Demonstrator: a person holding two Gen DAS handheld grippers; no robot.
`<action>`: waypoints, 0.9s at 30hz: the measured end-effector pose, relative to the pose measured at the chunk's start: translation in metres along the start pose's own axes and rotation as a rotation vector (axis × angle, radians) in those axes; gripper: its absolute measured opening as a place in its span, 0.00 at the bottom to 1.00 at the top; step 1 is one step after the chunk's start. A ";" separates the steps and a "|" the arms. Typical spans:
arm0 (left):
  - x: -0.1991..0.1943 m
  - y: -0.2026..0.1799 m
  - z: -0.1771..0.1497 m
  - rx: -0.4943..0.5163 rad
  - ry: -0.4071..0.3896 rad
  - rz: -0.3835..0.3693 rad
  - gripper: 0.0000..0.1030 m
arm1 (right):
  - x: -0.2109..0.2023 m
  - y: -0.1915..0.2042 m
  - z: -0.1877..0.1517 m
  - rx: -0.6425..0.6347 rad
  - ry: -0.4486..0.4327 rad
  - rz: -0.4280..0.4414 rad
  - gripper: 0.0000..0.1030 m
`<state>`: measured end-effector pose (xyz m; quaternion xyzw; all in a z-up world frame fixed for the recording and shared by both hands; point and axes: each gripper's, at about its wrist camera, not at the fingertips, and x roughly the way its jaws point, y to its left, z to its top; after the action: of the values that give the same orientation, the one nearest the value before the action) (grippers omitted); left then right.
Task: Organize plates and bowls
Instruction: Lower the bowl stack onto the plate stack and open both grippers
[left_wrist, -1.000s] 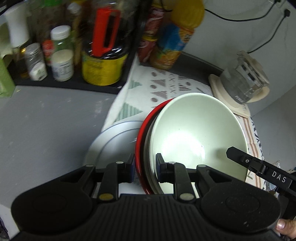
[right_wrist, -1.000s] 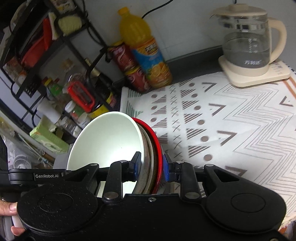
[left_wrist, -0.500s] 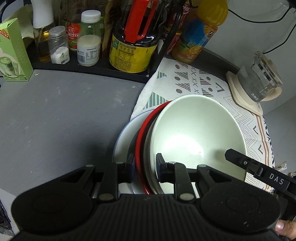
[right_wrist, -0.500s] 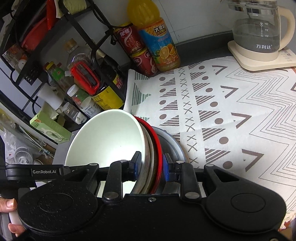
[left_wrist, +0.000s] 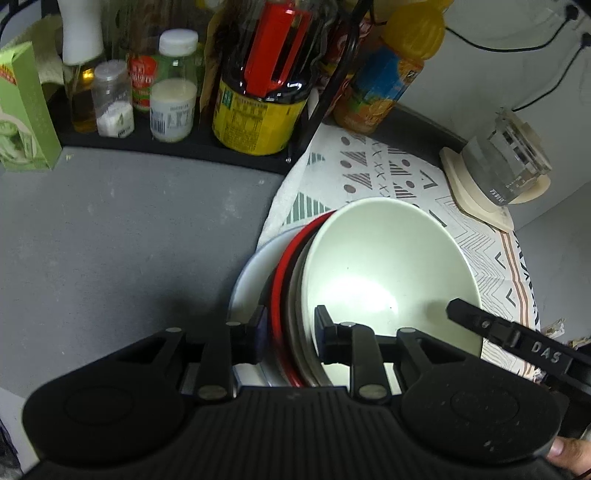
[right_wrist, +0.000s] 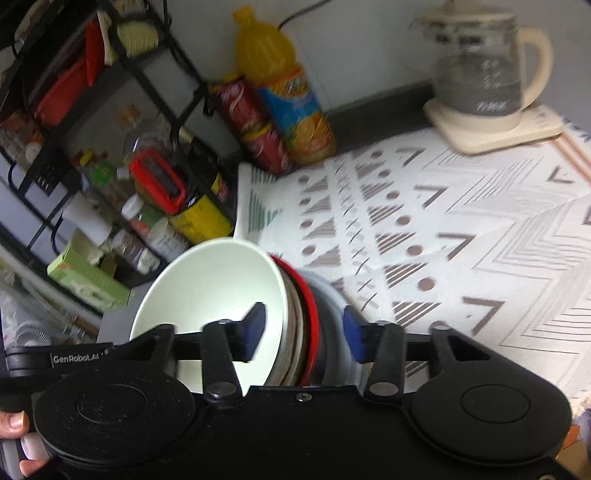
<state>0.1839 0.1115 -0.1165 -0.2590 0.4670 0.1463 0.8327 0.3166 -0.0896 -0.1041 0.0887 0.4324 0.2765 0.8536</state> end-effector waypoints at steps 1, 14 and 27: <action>-0.002 0.002 -0.001 0.008 -0.007 -0.001 0.31 | -0.005 0.000 -0.001 0.004 -0.022 -0.013 0.57; -0.032 0.006 0.009 0.113 -0.109 -0.019 0.73 | -0.081 -0.015 -0.022 0.106 -0.276 -0.210 0.97; -0.073 -0.036 -0.015 0.206 -0.196 -0.104 0.91 | -0.161 -0.031 -0.063 0.086 -0.444 -0.280 0.97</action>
<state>0.1533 0.0735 -0.0501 -0.1806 0.3822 0.0791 0.9028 0.2034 -0.2094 -0.0436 0.1227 0.2542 0.1108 0.9529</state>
